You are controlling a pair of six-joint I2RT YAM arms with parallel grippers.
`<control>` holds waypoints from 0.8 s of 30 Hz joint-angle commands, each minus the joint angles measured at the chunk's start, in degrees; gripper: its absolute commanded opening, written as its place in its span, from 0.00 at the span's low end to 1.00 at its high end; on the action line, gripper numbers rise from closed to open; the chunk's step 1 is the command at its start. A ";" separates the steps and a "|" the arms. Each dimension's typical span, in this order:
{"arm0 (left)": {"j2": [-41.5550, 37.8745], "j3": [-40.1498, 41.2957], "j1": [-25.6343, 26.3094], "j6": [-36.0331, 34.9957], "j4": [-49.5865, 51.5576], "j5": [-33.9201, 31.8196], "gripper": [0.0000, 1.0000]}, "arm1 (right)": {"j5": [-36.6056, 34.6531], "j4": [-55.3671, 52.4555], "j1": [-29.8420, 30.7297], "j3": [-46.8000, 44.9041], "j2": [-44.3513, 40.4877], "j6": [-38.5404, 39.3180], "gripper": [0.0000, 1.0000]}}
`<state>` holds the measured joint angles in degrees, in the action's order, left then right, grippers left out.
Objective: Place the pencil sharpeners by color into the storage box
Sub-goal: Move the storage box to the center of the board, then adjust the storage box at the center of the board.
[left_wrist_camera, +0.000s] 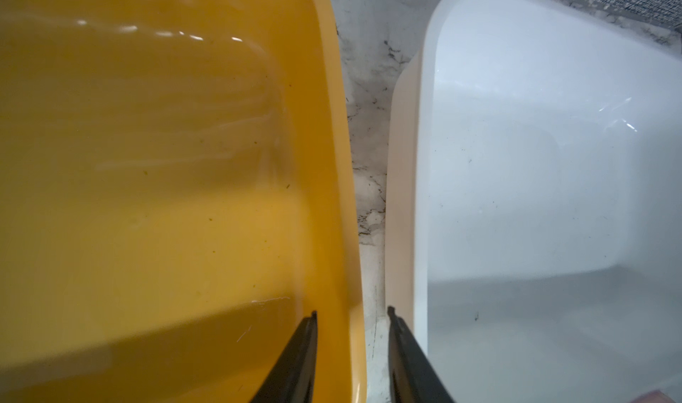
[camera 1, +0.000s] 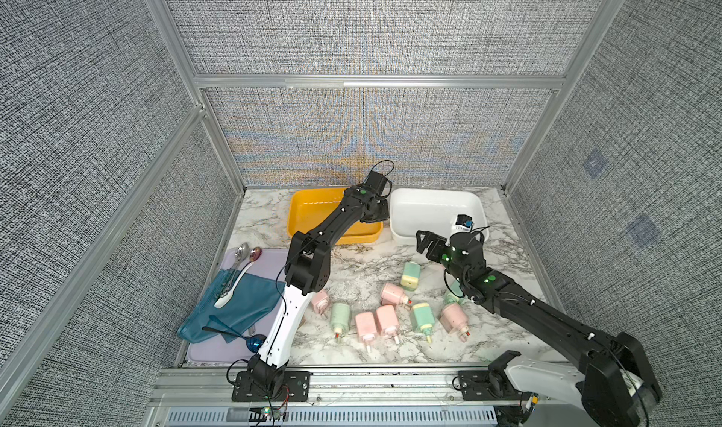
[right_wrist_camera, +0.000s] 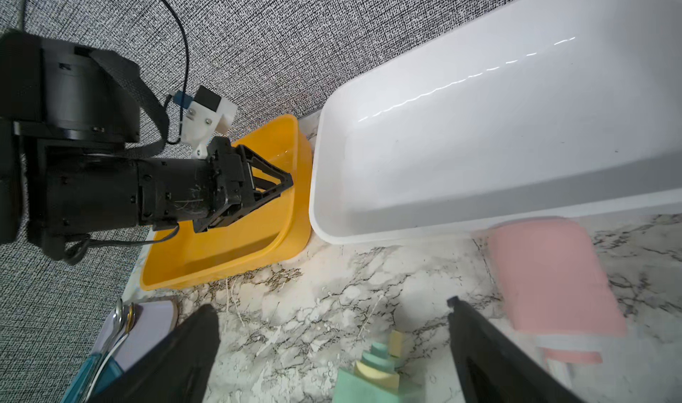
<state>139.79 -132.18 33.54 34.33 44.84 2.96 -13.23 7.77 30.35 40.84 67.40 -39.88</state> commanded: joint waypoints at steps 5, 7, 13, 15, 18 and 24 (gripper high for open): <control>1.30 -1.42 1.01 -4.08 -3.71 -0.59 0.99 | 0.94 1.16 -0.03 0.83 0.53 0.79 0.99; 3.30 -4.05 1.73 -4.90 -2.61 -2.18 0.99 | 0.94 0.84 -0.03 1.00 0.54 0.78 0.99; 8.17 -9.70 2.41 -4.33 -1.21 -7.24 0.99 | 0.77 -0.28 -0.03 1.00 -0.16 0.44 0.99; 9.04 -10.73 2.41 -4.14 -1.46 -8.06 0.99 | 0.69 -0.55 -0.03 1.02 -0.53 0.35 0.99; 10.45 -12.36 2.36 -4.03 -1.34 -8.40 0.95 | 0.50 -0.99 -0.03 0.91 -0.85 0.34 0.99; 11.34 -12.67 2.42 -4.12 -0.94 -6.60 0.86 | 0.31 -1.09 -0.08 0.93 -0.99 0.21 0.99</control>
<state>150.65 -144.42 36.14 30.26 43.44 -4.27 -12.62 6.66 30.30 41.58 66.46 -39.68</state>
